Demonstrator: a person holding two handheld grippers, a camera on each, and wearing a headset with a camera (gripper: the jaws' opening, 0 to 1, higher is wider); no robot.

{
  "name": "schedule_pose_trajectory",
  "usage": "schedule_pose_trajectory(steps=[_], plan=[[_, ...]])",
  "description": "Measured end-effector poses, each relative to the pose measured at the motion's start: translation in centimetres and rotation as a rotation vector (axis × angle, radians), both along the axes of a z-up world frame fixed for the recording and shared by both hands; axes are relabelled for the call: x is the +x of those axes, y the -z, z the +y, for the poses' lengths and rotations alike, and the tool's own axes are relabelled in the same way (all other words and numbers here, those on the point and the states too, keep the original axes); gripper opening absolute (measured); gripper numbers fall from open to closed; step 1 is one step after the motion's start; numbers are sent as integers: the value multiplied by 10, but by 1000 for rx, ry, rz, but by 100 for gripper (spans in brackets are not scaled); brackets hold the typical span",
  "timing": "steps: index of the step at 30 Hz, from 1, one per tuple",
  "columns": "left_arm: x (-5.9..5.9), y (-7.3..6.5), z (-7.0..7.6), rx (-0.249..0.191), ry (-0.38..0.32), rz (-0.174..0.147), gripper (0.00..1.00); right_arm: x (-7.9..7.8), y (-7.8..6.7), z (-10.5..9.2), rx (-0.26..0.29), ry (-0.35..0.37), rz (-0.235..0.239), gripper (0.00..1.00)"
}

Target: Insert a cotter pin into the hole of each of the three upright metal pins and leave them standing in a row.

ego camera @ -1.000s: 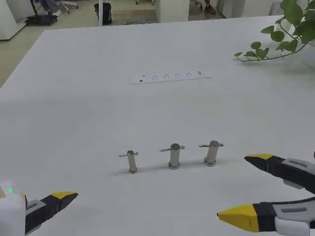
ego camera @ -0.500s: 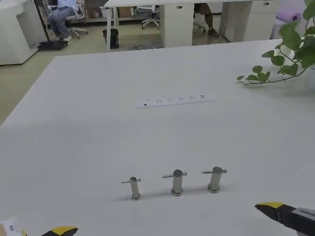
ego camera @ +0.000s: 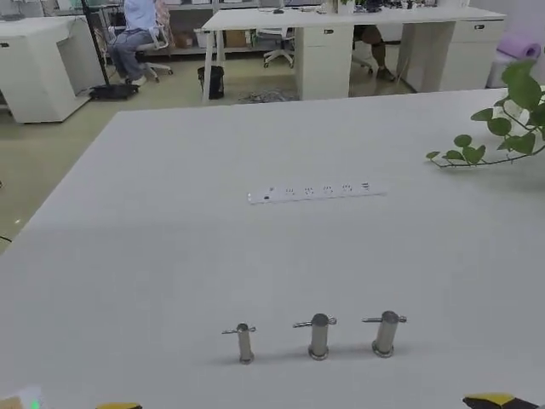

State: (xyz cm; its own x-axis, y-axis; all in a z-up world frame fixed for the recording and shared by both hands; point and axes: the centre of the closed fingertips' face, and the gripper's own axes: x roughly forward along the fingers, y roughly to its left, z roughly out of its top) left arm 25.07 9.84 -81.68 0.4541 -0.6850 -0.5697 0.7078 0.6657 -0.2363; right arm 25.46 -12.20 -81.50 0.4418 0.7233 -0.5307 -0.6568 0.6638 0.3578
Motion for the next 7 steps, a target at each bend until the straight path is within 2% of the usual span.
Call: schedule_pose_trajectory(steps=[7], plan=[[1, -1, 0, 9, 1, 1, 99, -3, 3, 2, -30, -24, 7, 100]])
